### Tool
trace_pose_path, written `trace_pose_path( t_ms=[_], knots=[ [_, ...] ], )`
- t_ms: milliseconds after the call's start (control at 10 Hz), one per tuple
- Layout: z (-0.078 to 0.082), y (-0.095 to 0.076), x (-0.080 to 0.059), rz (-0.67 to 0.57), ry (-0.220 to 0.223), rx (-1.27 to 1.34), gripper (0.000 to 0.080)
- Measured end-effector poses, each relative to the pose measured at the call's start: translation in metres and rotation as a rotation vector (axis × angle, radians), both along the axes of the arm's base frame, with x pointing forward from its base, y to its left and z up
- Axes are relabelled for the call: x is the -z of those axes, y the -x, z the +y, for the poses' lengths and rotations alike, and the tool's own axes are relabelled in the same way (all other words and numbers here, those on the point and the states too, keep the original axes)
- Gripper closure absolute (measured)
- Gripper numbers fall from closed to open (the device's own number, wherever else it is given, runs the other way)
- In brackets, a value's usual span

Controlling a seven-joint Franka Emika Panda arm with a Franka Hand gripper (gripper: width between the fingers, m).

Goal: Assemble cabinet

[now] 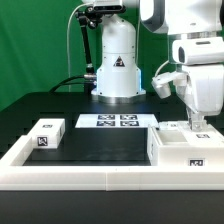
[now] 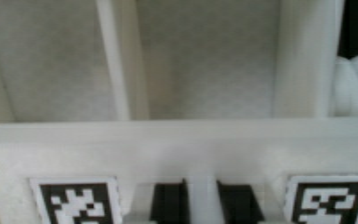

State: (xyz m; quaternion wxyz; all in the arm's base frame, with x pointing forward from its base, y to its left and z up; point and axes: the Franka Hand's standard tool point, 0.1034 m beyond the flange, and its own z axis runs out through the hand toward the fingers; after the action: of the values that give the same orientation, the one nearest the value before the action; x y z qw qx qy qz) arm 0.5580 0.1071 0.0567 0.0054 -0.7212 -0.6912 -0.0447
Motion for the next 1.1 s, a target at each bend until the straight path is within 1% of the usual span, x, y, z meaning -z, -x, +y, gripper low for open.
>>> trace_pose_path(
  t_ms=[300, 400, 600, 800, 900, 1000, 1100],
  knots=[
    [-0.001, -0.015, 0.000, 0.009, 0.000, 0.005, 0.0728],
    [0.000, -0.018, 0.001, 0.030, 0.006, 0.004, 0.0728],
    [0.000, -0.019, 0.002, 0.061, 0.014, 0.002, 0.0728],
    [-0.001, -0.019, 0.002, 0.066, 0.015, 0.003, 0.0728],
    [-0.001, -0.019, 0.002, 0.067, 0.015, 0.003, 0.0633],
    [-0.001, -0.019, 0.002, 0.067, 0.015, 0.004, 0.0633],
    [-0.001, -0.019, 0.002, 0.067, 0.015, 0.004, 0.0437]
  ],
)
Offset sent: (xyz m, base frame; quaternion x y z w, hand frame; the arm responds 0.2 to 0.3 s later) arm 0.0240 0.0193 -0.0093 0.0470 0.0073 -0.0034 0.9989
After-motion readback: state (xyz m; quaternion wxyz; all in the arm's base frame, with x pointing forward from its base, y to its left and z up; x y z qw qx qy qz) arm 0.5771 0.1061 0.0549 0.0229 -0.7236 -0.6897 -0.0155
